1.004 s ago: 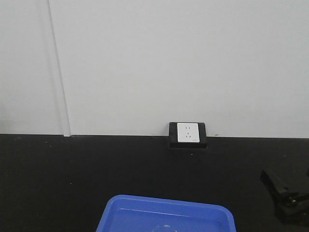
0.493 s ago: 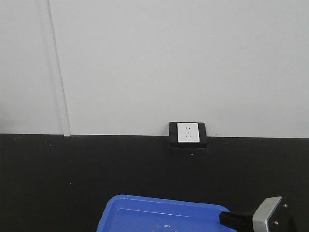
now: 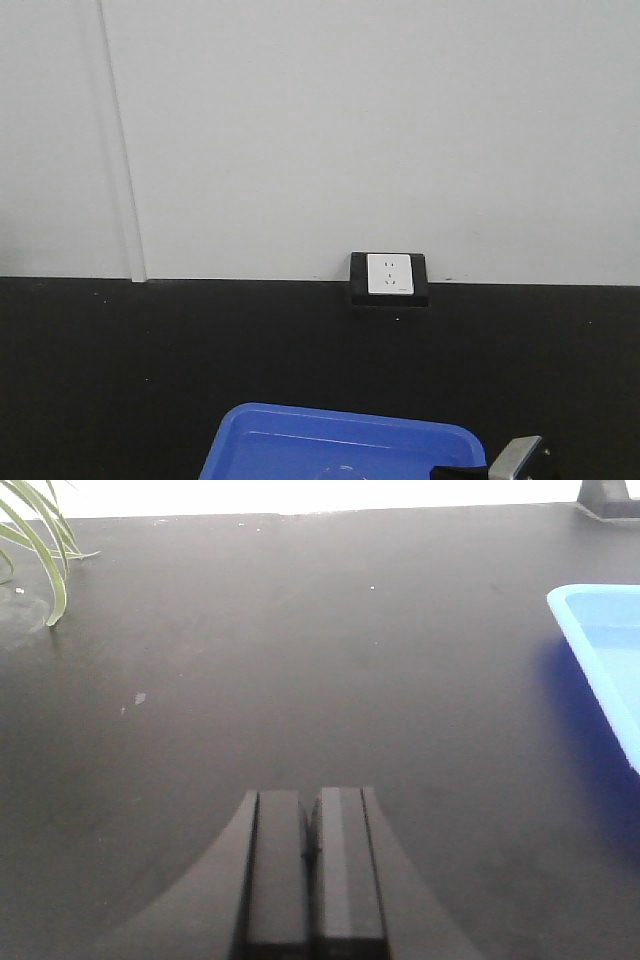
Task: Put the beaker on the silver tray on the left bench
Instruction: 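Lower the open right gripper around the beaker rim, then close the right gripper on the beaker and lift it from the tray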
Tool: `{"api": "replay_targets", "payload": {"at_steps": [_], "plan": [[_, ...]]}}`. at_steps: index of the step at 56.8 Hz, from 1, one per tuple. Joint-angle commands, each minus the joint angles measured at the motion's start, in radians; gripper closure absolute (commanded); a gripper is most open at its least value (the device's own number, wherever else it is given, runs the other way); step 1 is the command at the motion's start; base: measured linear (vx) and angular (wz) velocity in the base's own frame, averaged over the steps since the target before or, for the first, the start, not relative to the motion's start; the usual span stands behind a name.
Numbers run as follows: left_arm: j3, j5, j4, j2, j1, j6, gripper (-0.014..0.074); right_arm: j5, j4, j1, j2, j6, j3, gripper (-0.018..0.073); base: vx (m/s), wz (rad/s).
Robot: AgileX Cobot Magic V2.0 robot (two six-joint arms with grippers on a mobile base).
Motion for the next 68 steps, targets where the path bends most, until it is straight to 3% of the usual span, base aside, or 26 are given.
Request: {"api": "replay_targets", "payload": {"at_steps": [1, 18, 42, 53, 68], "plan": [[0.028, -0.078, -0.002, -0.016, -0.006, -0.003, 0.0595, -0.088, 0.021, 0.018, -0.006, -0.006, -0.057, -0.0023, 0.00, 0.00], [0.028, -0.078, -0.002, -0.016, -0.006, -0.003, 0.0595, 0.051, 0.039, 0.137, 0.051, -0.013, -0.139, -0.0023, 0.00, 0.00], [0.028, -0.078, -0.002, -0.016, -0.006, -0.003, 0.0595, -0.063, 0.032, 0.148, 0.187, 0.004, -0.222, -0.0023, 0.00, 0.00], [0.028, -0.078, -0.002, -0.016, -0.006, -0.003, 0.0595, -0.046, 0.039, 0.215, 0.220, -0.009, -0.281, -0.0023, 0.00, 0.00], [0.028, -0.078, -0.002, -0.016, -0.006, -0.003, 0.0595, -0.004, 0.193, 0.305, 0.269, -0.010, -0.383, 0.0025, 0.00, 0.00]]}}
